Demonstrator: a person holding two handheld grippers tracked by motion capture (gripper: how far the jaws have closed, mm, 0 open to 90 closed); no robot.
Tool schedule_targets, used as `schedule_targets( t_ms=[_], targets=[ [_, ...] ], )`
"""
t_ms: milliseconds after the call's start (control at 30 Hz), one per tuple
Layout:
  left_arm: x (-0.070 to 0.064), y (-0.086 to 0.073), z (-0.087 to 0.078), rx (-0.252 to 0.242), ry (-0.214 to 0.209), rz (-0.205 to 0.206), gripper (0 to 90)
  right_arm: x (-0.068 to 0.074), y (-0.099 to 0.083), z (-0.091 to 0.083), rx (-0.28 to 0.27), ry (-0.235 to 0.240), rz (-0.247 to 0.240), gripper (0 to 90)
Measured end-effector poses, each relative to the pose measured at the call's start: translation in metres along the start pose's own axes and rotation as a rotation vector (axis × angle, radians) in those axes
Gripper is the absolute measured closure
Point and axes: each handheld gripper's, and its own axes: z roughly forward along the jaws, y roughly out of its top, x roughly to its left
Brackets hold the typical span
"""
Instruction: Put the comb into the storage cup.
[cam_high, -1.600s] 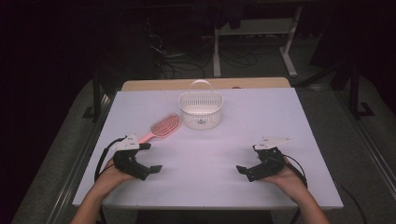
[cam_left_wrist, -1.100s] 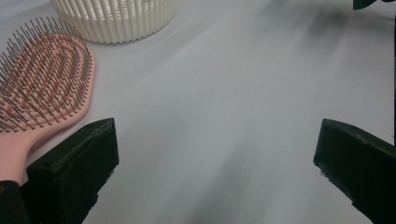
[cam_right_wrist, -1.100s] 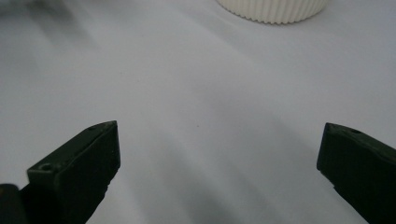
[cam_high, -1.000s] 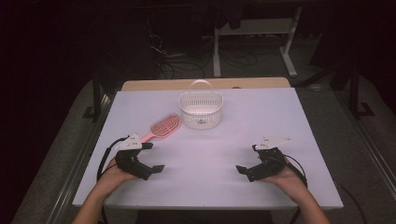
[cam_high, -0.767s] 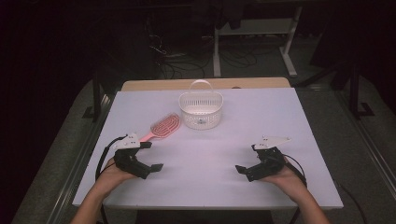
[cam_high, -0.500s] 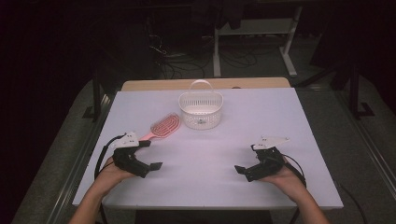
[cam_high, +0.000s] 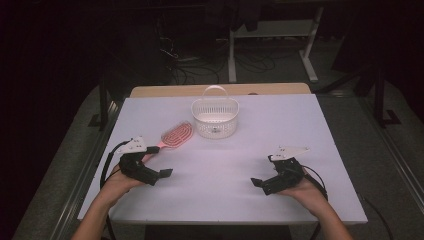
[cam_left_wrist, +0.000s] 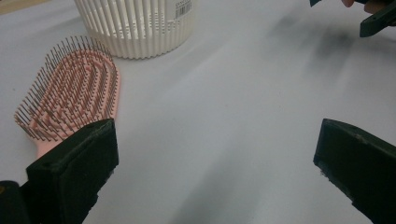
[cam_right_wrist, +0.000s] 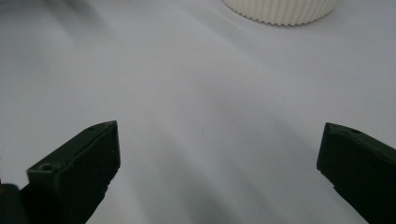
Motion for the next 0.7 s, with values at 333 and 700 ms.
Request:
schedule_targets(
  t_ms=[333,700],
  targets=[
    [0.004,0.004,-0.001,-0.014,0.001,-0.009,0.0,0.000,0.000,0.000,-0.003,0.003,0.004,0.0],
    [0.011,0.008,0.000,-0.018,0.016,-0.010,0.0,0.000,0.001,-0.001,-0.008,0.004,0.003,0.0]
  ],
)
